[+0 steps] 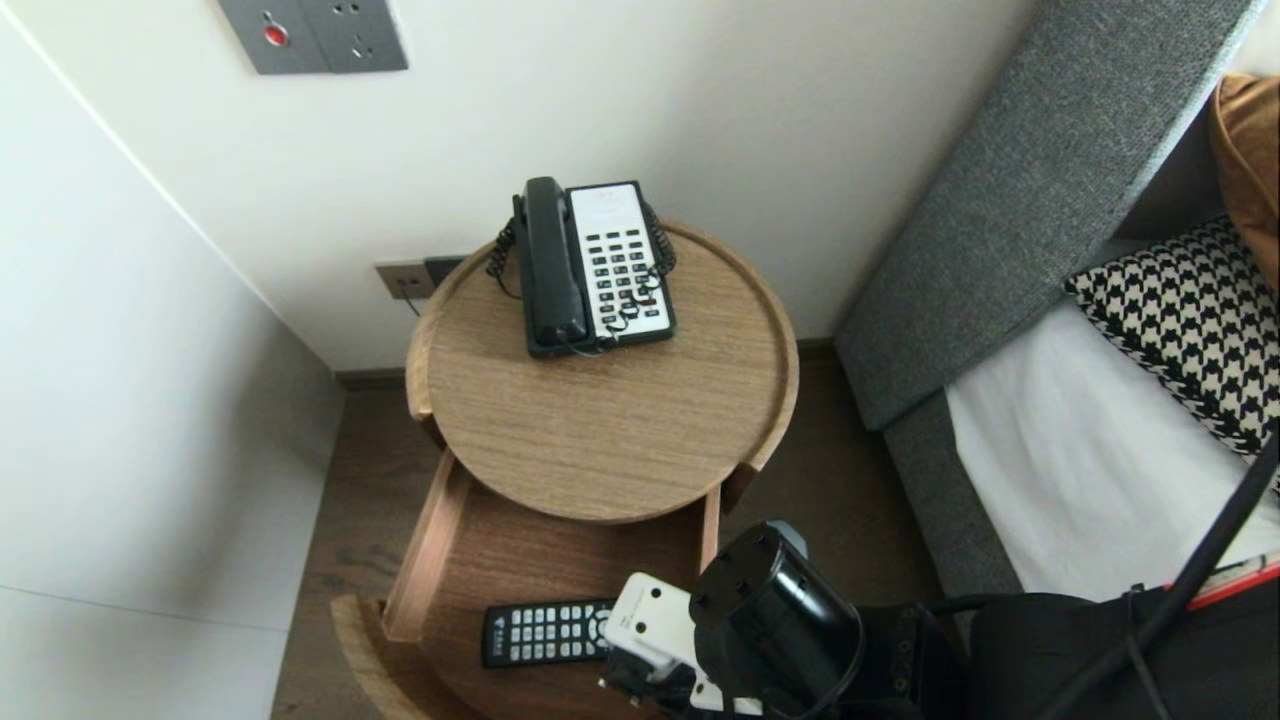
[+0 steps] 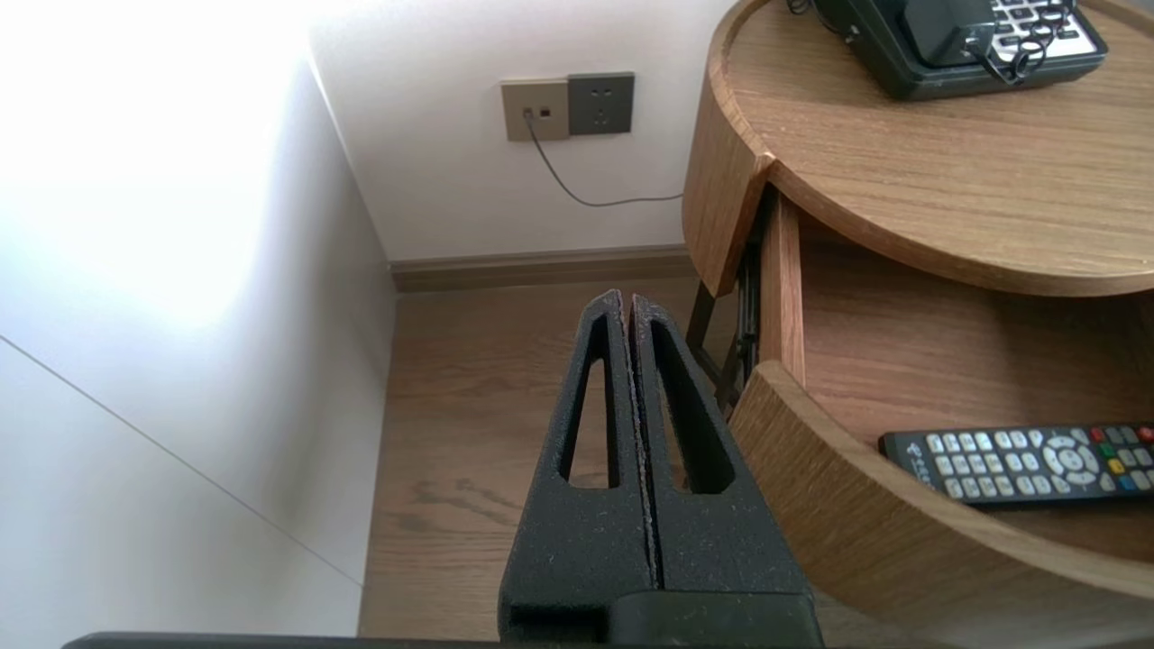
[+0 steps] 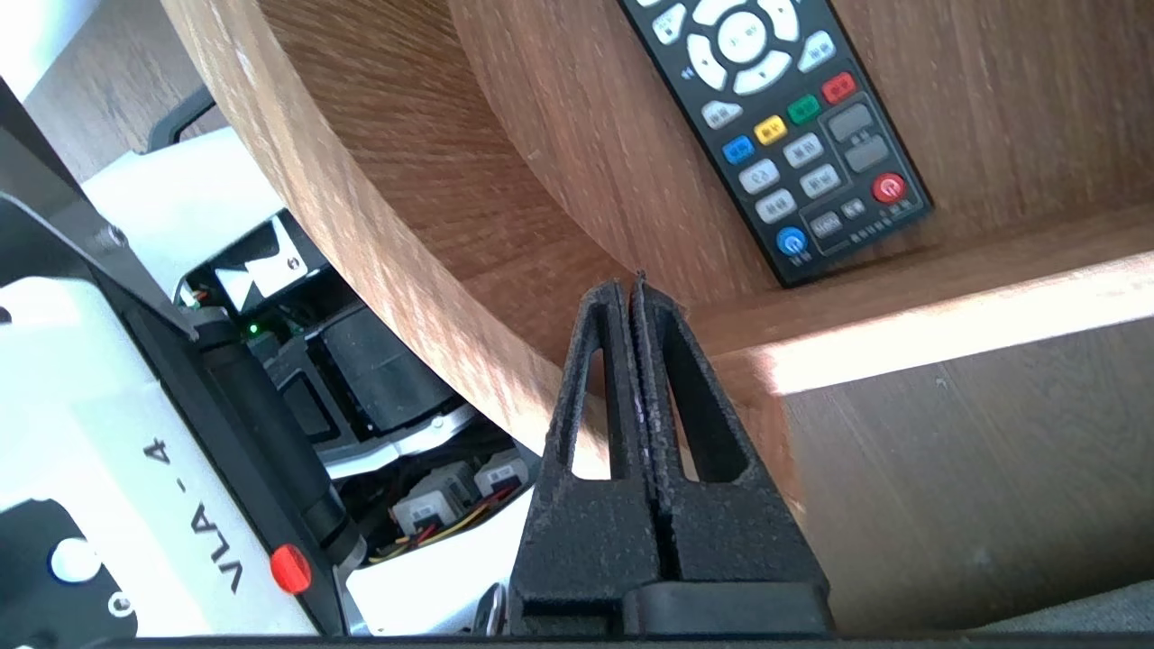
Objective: Open the nightstand drawer
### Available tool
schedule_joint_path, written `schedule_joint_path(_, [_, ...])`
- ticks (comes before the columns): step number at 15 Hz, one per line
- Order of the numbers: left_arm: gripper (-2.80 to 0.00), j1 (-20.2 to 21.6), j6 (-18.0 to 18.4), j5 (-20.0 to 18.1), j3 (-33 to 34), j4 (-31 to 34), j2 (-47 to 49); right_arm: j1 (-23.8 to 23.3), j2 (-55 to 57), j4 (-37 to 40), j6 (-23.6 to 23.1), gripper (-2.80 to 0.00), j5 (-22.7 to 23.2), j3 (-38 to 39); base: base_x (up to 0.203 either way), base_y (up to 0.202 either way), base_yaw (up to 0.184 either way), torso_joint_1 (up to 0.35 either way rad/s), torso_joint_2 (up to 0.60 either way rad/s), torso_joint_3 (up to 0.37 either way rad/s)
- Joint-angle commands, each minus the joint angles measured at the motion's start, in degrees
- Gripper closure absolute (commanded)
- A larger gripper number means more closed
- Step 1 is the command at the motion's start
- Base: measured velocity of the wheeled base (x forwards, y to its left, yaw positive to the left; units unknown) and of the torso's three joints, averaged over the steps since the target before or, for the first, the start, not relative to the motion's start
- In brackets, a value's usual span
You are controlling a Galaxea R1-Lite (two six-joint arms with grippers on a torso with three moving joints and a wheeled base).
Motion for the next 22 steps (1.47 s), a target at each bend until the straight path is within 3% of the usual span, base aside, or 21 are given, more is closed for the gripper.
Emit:
schedule_joint_path(1, [0.0,0.0,0.0,0.0,2.3,-0.1,-0.3,0.1,-0.6,-0.1,-0.1,0.0,0.0,0.7,0.0,0.0,0.0,0.0,0.0,0.0])
schedule_joint_path(6, [0.0,0.0,0.0,0.0,2.3,-0.1,-0.3,0.8,-2.7,0.0,-0.2,0.0,0.2,3.8,0.0,0.0,0.0,0.0,0.0,0.0])
schedule_joint_path(11, [0.0,0.0,0.0,0.0,2.3,0.0,-0.3,-0.5,-3.3,-0.3,-0.2,0.0,-0.7,0.9,0.0,0.0,0.0,0.0,0.0,0.0])
schedule_joint_path(16, [0.0,0.0,0.0,0.0,2.3,0.0,-0.2,-10.1,-8.1,1.4,-0.7,0.0,-3.8,-6.5,0.0,0.0,0.0,0.0,0.0,0.0])
schedule_joint_path(19, [0.0,0.0,-0.1,0.0,2.3,0.3,-0.2,-16.2,-13.1,7.4,-0.8,0.0,-6.7,-11.6,0.0,0.0,0.0,0.0,0.0,0.0])
schedule_joint_path(22, [0.0,0.0,-0.1,-0.1,2.3,0.6,-0.1,-18.4,-18.0,12.2,-0.9,0.0,-9.7,-15.4,0.0,0.0,0.0,0.0,0.0,0.0])
